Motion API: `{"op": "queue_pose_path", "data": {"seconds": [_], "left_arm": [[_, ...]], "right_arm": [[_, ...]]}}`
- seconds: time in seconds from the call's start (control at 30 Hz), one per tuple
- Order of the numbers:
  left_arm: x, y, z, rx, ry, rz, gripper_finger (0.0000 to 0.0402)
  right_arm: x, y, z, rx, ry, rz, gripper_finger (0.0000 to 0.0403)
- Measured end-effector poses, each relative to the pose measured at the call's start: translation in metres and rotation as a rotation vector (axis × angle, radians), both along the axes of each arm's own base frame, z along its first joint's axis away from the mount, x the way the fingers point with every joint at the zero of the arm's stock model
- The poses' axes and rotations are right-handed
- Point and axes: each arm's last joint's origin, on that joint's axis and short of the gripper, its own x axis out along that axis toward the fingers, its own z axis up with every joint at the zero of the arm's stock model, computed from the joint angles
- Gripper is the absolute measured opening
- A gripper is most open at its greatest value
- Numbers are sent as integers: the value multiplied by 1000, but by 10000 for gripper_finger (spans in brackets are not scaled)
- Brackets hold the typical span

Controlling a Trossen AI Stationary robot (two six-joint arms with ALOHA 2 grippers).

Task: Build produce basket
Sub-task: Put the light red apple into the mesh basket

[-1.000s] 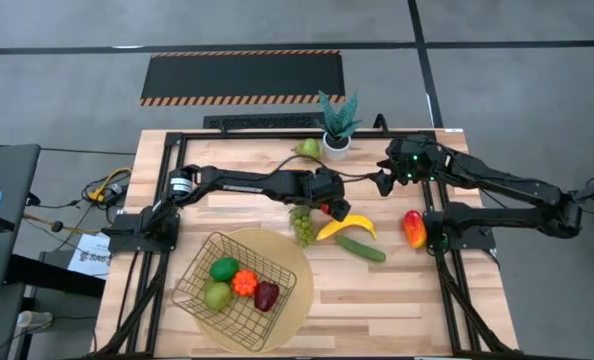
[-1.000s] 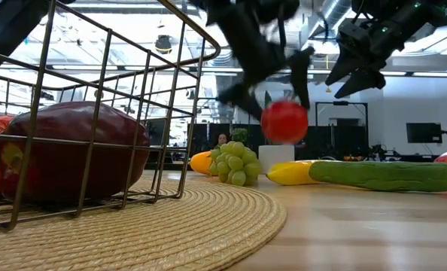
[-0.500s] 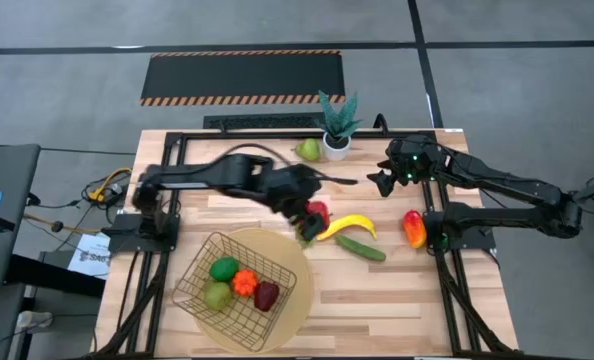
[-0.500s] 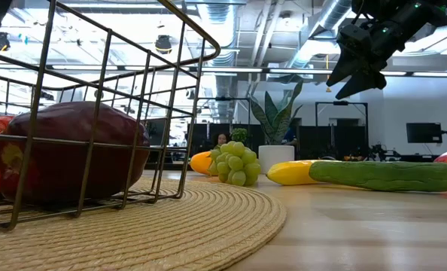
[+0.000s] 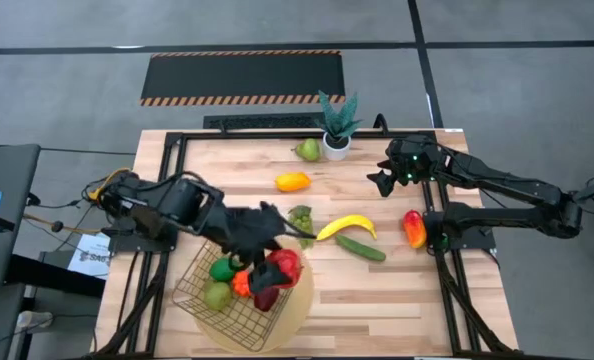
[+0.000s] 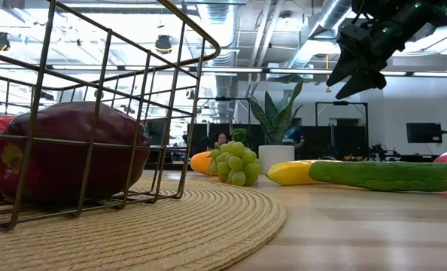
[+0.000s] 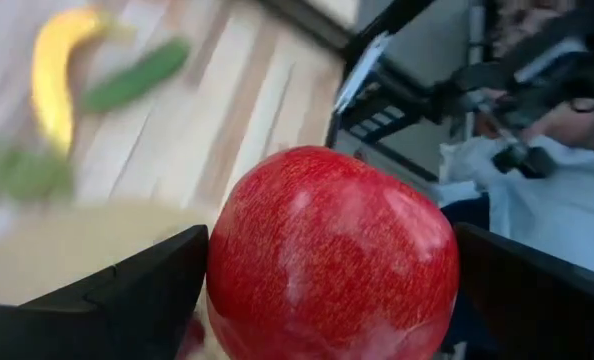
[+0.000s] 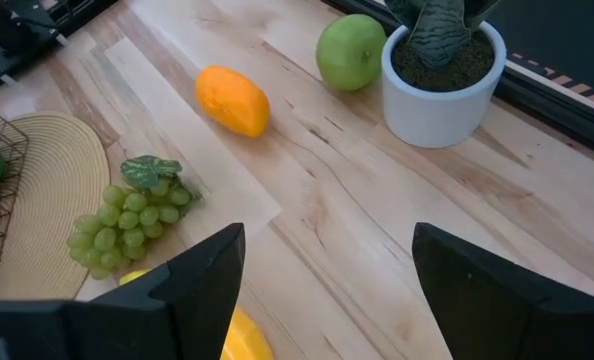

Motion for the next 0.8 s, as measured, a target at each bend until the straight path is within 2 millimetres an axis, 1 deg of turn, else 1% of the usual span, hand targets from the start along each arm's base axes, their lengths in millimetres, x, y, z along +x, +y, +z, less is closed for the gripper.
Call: {"op": "queue_pose_path", "data": {"seconds": [0.07, 0.2, 0.27, 0.33, 0.47, 0.53, 0.63, 0.8], "left_arm": [[-9, -6, -6, -40, 109, 93, 396], [-23, -21, -24, -92, 340, 337, 396], [-26, -27, -33, -131, 437, 479, 396], [-25, -38, -40, -189, 457, 576, 396], [-16, -53, -55, -208, 464, 710, 396], [-11, -62, -68, -161, 505, 713, 396], [-1, -74, -86, -93, 539, 655, 396], [15, -96, -122, 8, 612, 603, 396]], "right_arm": [[0, 0, 0, 1, 0, 0, 311], [0, 0, 0, 5, -3, -4, 311], [0, 0, 0, 6, -1, -5, 311], [0, 0, 0, 8, 0, -4, 311], [0, 0, 0, 8, -1, -5, 311], [0, 0, 0, 9, -1, -6, 311], [0, 0, 0, 9, -2, -6, 311], [0, 0, 0, 8, -2, -5, 311]]}}
